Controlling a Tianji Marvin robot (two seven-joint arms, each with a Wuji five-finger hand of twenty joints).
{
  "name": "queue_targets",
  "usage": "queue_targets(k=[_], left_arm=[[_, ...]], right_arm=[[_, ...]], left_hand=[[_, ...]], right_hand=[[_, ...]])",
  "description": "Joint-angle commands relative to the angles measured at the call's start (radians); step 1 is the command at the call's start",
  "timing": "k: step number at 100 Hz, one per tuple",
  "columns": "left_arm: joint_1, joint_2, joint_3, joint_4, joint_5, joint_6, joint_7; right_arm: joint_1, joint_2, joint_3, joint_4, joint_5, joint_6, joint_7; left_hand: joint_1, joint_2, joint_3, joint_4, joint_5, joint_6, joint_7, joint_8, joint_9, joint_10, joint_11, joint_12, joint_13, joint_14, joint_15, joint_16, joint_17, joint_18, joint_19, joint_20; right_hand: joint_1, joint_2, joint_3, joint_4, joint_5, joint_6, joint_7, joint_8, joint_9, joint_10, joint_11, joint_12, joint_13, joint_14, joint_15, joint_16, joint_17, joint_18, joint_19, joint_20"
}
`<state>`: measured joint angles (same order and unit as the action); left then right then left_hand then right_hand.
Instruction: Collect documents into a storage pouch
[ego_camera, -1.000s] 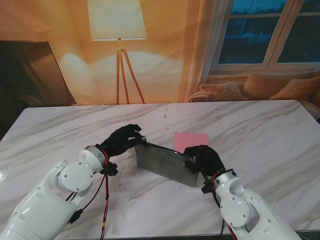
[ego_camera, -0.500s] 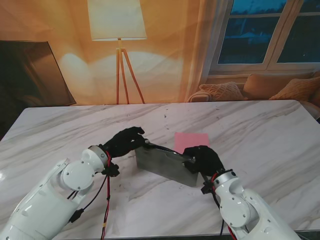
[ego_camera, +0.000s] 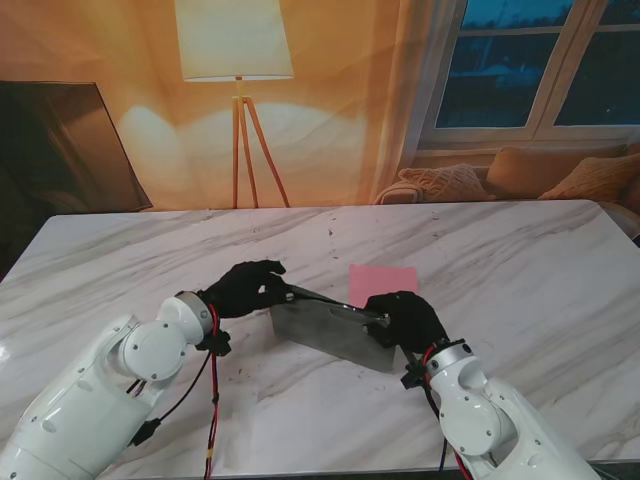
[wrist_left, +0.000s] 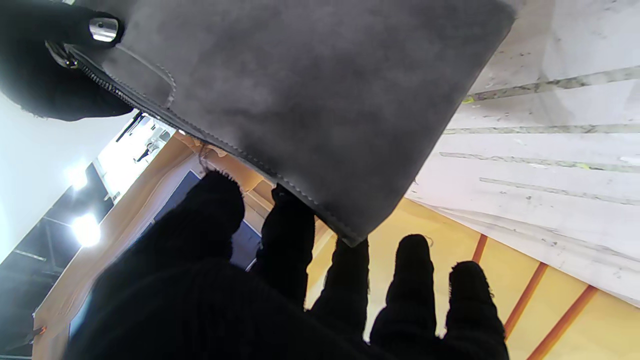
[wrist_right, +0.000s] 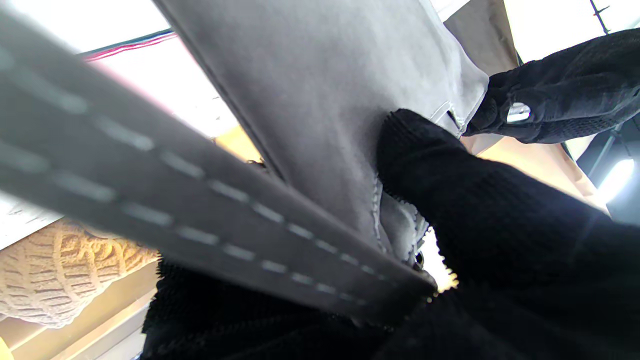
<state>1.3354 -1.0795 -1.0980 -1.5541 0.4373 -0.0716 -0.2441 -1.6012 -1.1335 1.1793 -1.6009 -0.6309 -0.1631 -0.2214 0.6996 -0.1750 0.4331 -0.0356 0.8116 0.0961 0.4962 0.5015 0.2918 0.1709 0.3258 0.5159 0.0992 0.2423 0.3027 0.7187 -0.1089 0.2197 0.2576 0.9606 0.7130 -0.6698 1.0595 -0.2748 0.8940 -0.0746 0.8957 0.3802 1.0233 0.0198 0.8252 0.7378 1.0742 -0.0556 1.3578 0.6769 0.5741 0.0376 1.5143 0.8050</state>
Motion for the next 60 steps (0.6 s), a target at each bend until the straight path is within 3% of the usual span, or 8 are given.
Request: queue_targets(k=[1, 24, 36, 43, 49, 52, 56, 60], left_arm=[[0.007, 0.008, -0.008, 0.010, 0.018, -0.001, -0.025], [0.019, 0.015, -0.025, 0.006, 0.084, -0.008, -0.024], [0.023, 0.022, -0.035, 0.003, 0.139, -0.031, -0.026], [0.022, 0.026, -0.036, 0.005, 0.161, -0.049, -0.031], [0.020, 0.027, -0.033, 0.007, 0.166, -0.053, -0.034], [0.018, 0.027, -0.030, 0.009, 0.167, -0.054, -0.034], [0.016, 0.027, -0.026, 0.013, 0.165, -0.052, -0.034], [0.014, 0.026, -0.021, 0.017, 0.163, -0.049, -0.031]], right_arm=[[-0.006, -0.002, 0.001, -0.003, 0.001, 0.004, 0.015], [-0.008, -0.002, 0.002, -0.007, 0.010, 0.014, 0.023], [-0.008, -0.002, 0.002, -0.007, 0.012, 0.016, 0.025], [-0.008, -0.002, 0.001, -0.007, 0.013, 0.016, 0.024], [-0.008, -0.003, 0.001, -0.007, 0.012, 0.016, 0.024], [-0.007, -0.003, 0.001, -0.006, 0.012, 0.016, 0.024], [-0.007, -0.003, 0.000, -0.006, 0.012, 0.017, 0.024], [-0.007, -0.003, 0.000, -0.006, 0.013, 0.018, 0.025]], left_hand=[[-0.002, -0.047, 0.053, -0.018, -0.029, 0.038, 0.046, 0.034, 0.018, -0.025, -0.015, -0.022, 0.030, 0.006, 0.008, -0.008, -0.020, -0.018, 0.007, 0.041], [0.062, -0.260, 0.220, -0.096, -0.110, -0.002, 0.230, 0.092, 0.056, -0.010, -0.006, -0.031, 0.080, 0.051, 0.046, -0.008, 0.013, 0.008, 0.009, 0.053], [0.078, -0.352, 0.319, -0.128, -0.158, -0.033, 0.388, 0.156, 0.107, 0.029, 0.003, -0.039, 0.145, 0.100, 0.075, -0.022, 0.099, 0.057, 0.037, 0.074], [0.070, -0.384, 0.351, -0.145, -0.170, -0.047, 0.457, 0.185, 0.190, 0.062, 0.017, -0.049, 0.220, 0.138, 0.115, -0.028, 0.166, 0.084, 0.111, 0.114], [0.072, -0.408, 0.376, -0.156, -0.168, -0.049, 0.507, 0.189, 0.295, 0.075, 0.049, -0.047, 0.295, 0.164, 0.176, -0.026, 0.175, 0.091, 0.301, 0.163], [0.076, -0.414, 0.388, -0.161, -0.157, -0.043, 0.552, 0.191, 0.366, 0.080, 0.084, -0.034, 0.366, 0.179, 0.258, 0.007, 0.177, 0.096, 0.557, 0.167], [0.085, -0.416, 0.403, -0.165, -0.145, -0.038, 0.593, 0.181, 0.431, 0.083, 0.124, -0.019, 0.427, 0.188, 0.350, 0.047, 0.177, 0.092, 0.830, 0.095], [0.093, -0.420, 0.413, -0.166, -0.140, -0.032, 0.602, 0.169, 0.464, 0.087, 0.149, -0.013, 0.456, 0.193, 0.409, 0.064, 0.189, 0.088, 0.976, 0.045]], right_hand=[[0.084, 0.085, 0.037, 0.019, 0.083, -0.132, 0.093, 0.041, -0.023, 0.040, 0.000, -0.002, 0.025, -0.092, -0.003, -0.009, -0.008, -0.010, 0.002, -0.014], [0.080, 0.084, 0.040, 0.018, 0.082, -0.131, 0.095, 0.042, -0.023, 0.041, 0.001, -0.002, 0.025, -0.092, -0.003, -0.009, -0.009, -0.009, 0.003, -0.015], [0.079, 0.084, 0.041, 0.018, 0.082, -0.131, 0.095, 0.041, -0.021, 0.041, 0.001, -0.002, 0.025, -0.092, -0.003, -0.009, -0.009, -0.008, 0.004, -0.015], [0.079, 0.085, 0.042, 0.017, 0.082, -0.131, 0.095, 0.041, -0.022, 0.041, 0.002, -0.002, 0.025, -0.092, -0.003, -0.008, -0.009, -0.009, 0.004, -0.016], [0.079, 0.084, 0.041, 0.017, 0.082, -0.131, 0.096, 0.041, -0.021, 0.041, 0.002, -0.001, 0.025, -0.092, -0.004, -0.008, -0.009, -0.010, 0.004, -0.016], [0.078, 0.084, 0.041, 0.017, 0.082, -0.131, 0.096, 0.041, -0.022, 0.041, 0.002, -0.001, 0.024, -0.091, -0.004, -0.008, -0.010, -0.010, 0.004, -0.017], [0.076, 0.084, 0.041, 0.016, 0.081, -0.132, 0.096, 0.041, -0.021, 0.042, 0.002, -0.001, 0.024, -0.091, -0.004, -0.009, -0.010, -0.010, 0.004, -0.017], [0.075, 0.084, 0.042, 0.016, 0.079, -0.132, 0.096, 0.041, -0.021, 0.042, 0.002, -0.002, 0.023, -0.090, -0.006, -0.009, -0.011, -0.010, 0.003, -0.017]])
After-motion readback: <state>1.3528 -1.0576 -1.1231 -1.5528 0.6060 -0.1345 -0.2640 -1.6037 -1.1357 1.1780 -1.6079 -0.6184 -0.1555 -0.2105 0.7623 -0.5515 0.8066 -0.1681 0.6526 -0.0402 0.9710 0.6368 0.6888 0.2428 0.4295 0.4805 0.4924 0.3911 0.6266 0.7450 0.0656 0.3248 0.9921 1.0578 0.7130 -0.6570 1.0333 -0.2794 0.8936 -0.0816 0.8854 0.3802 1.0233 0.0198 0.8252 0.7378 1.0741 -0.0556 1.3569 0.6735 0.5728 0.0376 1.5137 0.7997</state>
